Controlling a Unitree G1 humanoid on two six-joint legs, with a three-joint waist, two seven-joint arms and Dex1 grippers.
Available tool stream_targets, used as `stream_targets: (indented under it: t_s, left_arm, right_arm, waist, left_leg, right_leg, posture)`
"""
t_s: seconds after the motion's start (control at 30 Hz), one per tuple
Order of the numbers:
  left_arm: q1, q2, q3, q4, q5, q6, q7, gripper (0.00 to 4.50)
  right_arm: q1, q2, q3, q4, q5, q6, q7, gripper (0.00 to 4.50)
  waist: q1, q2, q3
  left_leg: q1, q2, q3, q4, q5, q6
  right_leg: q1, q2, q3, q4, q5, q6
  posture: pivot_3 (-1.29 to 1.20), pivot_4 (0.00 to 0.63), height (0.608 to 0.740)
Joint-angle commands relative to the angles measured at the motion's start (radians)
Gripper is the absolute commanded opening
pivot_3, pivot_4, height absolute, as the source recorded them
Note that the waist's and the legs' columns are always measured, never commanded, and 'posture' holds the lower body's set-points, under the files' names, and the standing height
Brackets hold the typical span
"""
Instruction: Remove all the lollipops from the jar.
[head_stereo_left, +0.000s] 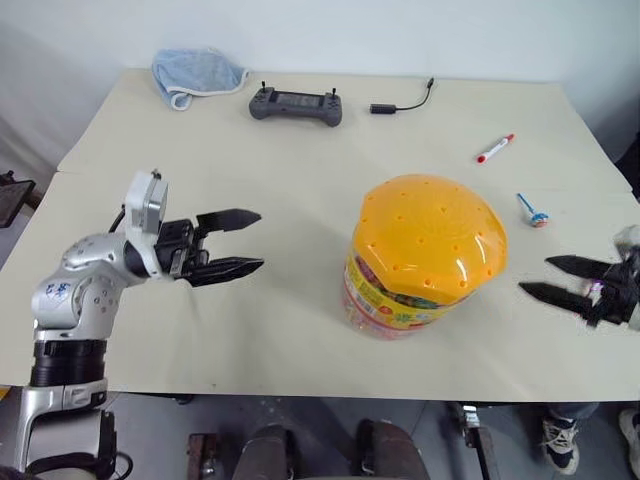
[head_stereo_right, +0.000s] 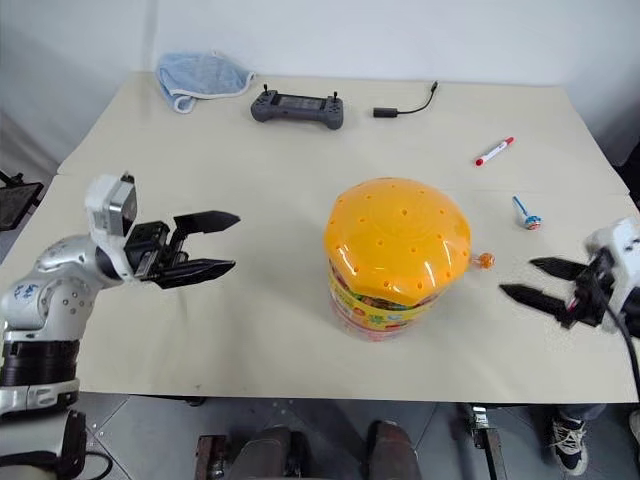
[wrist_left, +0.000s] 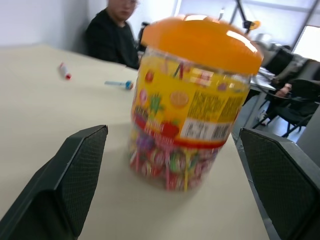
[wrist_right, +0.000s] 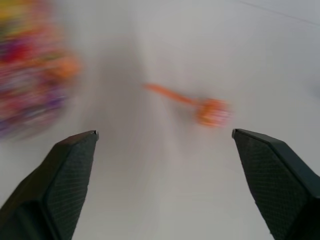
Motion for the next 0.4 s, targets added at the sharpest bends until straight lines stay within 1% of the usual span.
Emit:
stream_targets:
  t_s: [0.03, 0.13, 0.23, 0.4]
  left_arm:
    - [0.04, 0.032, 0.059, -0.023, 0.001, -0.024, 0.005, 4.5]
    - [0.121, 0.052, 0.1, -0.047, -0.004, -0.015, 0.021, 4.5]
    - [0.203, 0.065, 0.144, -0.077, -0.014, -0.011, 0.038, 4.5]
    - [0.287, 0.068, 0.201, -0.123, -0.034, -0.002, 0.063, 4.5]
  right_arm:
    - [0.047, 0.064, 0.009, -0.004, -0.053, -0.283, 0.075, 4.48]
    - [0.048, 0.098, 0.075, 0.099, -0.113, -0.421, 0.092, 4.48]
    - [0.042, 0.108, 0.113, 0.209, -0.139, -0.525, 0.13, 4.48]
    - [0.029, 0.107, 0.141, 0.279, -0.147, -0.594, 0.132, 4.48]
  waist:
    - [0.003, 0.0, 0.0]
    - [0.002, 0.0, 0.0]
    - [0.003, 0.0, 0.0]
    - [0.007, 0.0, 0.0]
  left_leg:
    - [0.0, 0.0, 0.0, 0.0, 0.0, 0.0]
    - [0.001, 0.0, 0.0, 0.001, 0.0, 0.0]
    - [0.002, 0.0, 0.0, 0.001, 0.0, 0.0]
    - [0.003, 0.001, -0.001, 0.001, 0.0, 0.0]
  right_leg:
    - [0.001, 0.0, 0.0, 0.0, 0.0, 0.0]
    - [0.001, 0.0, 0.002, 0.0, 0.0, 0.001]
    - [0.001, 0.0, 0.002, 0.0, 0.0, 0.0]
    - [0.002, 0.0, 0.002, 0.0, 0.0, 0.0]
  posture:
    - [0.0, 0.15, 0.74]
    - [0.0, 0.15, 0.74]
    - [0.0, 0.15, 0.74]
    - [0.0, 0.15, 0.74]
